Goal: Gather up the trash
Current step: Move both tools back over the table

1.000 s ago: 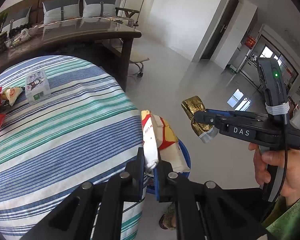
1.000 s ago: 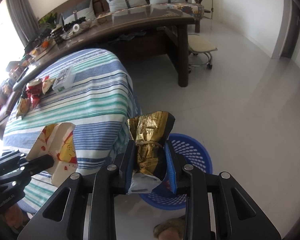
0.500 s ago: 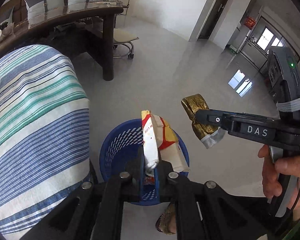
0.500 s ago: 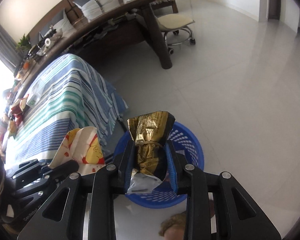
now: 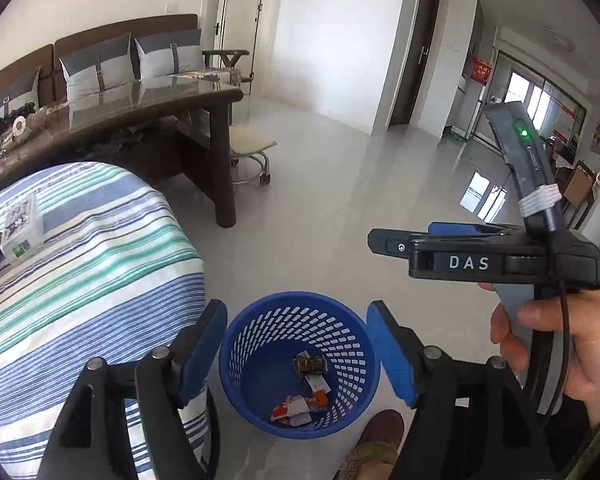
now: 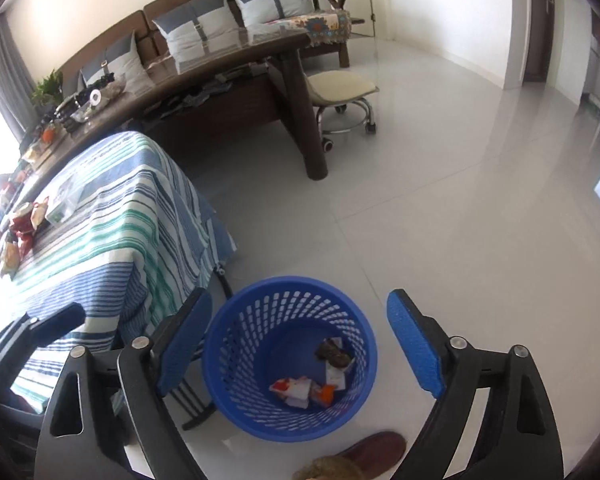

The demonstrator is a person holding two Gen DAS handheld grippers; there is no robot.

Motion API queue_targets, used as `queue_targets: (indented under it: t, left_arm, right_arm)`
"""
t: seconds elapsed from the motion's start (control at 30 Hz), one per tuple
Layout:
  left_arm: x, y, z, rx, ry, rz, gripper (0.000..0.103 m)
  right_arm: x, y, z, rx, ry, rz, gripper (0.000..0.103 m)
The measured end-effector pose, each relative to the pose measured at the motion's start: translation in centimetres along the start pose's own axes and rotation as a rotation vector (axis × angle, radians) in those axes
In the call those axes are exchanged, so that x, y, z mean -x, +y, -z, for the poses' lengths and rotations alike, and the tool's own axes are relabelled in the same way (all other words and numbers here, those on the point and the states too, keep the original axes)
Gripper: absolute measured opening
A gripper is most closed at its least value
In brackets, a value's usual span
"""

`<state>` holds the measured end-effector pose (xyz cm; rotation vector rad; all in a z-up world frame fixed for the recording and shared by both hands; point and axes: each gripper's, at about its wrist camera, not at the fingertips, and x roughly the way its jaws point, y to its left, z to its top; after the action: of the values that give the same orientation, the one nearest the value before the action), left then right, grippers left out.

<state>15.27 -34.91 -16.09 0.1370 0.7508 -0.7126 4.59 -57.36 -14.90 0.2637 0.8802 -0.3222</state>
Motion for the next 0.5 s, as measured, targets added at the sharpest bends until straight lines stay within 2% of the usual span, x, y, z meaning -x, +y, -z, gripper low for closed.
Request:
queue_targets:
  t: [0.1, 0.27, 0.37, 0.5]
  left_arm:
    - [2.7, 0.8, 0.8, -0.013, 0.018, -0.005, 0.084]
    - [6.5, 3.2, 4.1, -0.004, 0.054, -0.038, 0.084]
    - [8.6, 5.2, 6.0, 0.015, 0.071, -0.116, 0.084]
    - [10.6, 10.4, 7.7, 0.064, 0.105, -0.241, 0.084]
  right_arm:
    - [1.4, 1.5, -0.3, 0.045, -0.077, 0.054, 0.100]
    - [2.8, 5.7, -0.4, 0.146, -0.163, 0.063, 0.101]
    - [2.8, 9.2, -0.2, 0.218, -0.194, 0.054, 0.101]
    - [2.1, 14.3, 0.5, 0.296, -0.192, -0.007, 0.101]
